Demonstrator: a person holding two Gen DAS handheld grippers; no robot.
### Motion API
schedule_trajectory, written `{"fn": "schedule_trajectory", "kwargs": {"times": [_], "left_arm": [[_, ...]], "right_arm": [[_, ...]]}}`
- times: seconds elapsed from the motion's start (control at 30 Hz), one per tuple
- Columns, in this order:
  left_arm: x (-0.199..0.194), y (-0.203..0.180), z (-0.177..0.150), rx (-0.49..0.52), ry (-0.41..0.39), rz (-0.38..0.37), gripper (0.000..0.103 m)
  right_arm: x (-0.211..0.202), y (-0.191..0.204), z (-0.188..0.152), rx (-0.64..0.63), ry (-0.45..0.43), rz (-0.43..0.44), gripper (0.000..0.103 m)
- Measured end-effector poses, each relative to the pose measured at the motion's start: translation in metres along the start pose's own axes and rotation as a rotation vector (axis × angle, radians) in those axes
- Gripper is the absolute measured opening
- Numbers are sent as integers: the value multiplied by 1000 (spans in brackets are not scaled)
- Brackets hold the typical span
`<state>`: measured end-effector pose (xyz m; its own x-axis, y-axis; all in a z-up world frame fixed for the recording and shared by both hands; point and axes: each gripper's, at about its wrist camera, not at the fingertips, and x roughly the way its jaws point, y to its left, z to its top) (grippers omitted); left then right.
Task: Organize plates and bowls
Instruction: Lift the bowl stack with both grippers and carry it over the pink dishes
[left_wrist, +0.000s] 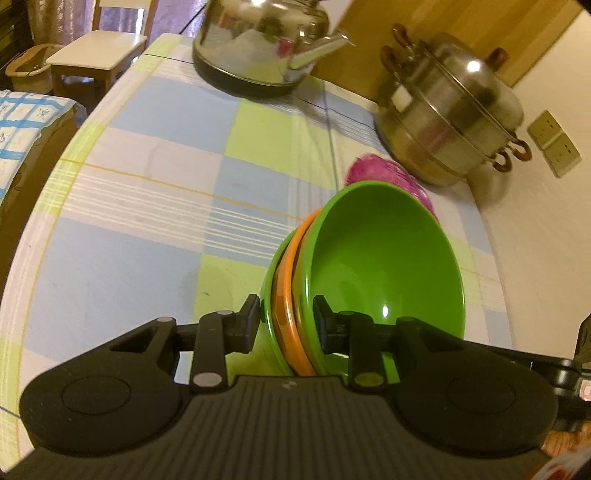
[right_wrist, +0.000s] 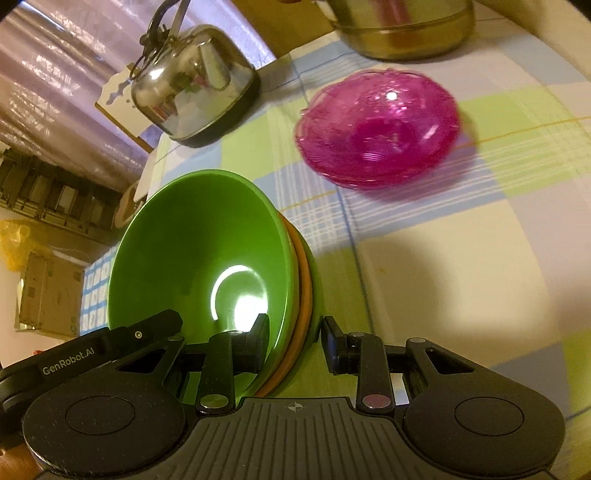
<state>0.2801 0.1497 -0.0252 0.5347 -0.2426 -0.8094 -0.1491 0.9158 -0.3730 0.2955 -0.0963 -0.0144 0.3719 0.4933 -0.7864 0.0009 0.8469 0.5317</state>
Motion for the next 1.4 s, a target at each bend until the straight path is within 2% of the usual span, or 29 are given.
{"fn": "schedule_trajectory", "kwargs": {"times": [0.57,0.93,1.17,1.4], "left_arm": [[2,-64,-37,49,30,-57,27],[11,-96,-45,83,43,-74,28],[17,-116,-29,102,37,-82,28],[25,-132,7,111,16,-88,28]], "right_arm": [[-61,-63,-8,58,-71,-14,30],[-84,-95,-5,80,-98,-21,30],[-93,-103,10,85,-120,-26,30],[-95,-98,42,69,-134,-23,30]]}}
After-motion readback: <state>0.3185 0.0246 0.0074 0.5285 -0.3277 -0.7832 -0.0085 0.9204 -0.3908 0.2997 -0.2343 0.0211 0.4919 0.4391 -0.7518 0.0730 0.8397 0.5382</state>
